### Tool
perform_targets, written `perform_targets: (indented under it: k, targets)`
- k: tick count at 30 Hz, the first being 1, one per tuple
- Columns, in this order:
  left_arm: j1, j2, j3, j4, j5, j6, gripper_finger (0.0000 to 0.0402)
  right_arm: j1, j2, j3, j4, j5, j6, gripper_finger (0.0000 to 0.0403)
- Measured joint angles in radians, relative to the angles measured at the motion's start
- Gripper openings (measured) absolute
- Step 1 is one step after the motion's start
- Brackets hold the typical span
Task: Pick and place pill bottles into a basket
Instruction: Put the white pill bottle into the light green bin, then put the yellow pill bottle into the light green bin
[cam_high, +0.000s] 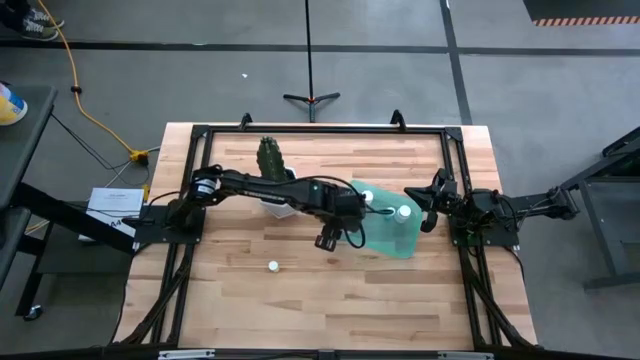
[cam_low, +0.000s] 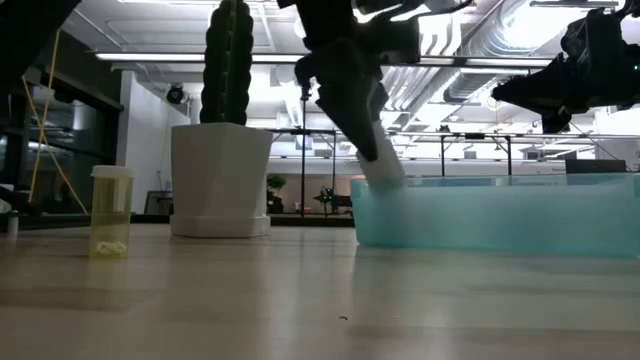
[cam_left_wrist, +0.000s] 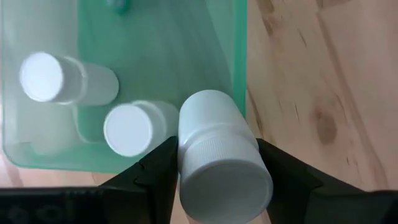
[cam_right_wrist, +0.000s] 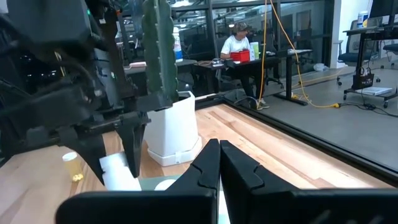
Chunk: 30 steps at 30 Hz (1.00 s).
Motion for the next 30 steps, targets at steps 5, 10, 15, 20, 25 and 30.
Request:
perform_targets:
  k: [5,10,15,20,25,30]
  targets:
    - [0.0,0.003,-0.001,-0.013,0.002,0.018,0.0219,0.0,0.0,0.0,0.0,0.0,0.0,0.0001]
    - [0.0,0.003,-0.001,-0.011,0.0,0.043,0.0232,0.0,0.0,0.0,0.0,0.0,0.0,0.0002]
    - [0.0,0.003,-0.001,-0.03,0.0,0.071,0.0231,0.0,0.0,0.0,0.0,0.0,0.0,0.0002]
    - [0.0,0.003,-0.001,-0.031,0.0,0.11,0.0235,0.0,0.0,0.0,0.0,0.0,0.0,0.0001]
    - [0.0,0.003,-0.001,-0.032,0.0,0.123,0.0256,0.0,0.0,0.0,0.0,0.0,0.0,0.0001]
    - [0.0,0.003,-0.001,-0.032,-0.008,0.123,0.0272,0.0,0.0,0.0,0.0,0.0,0.0,0.0002]
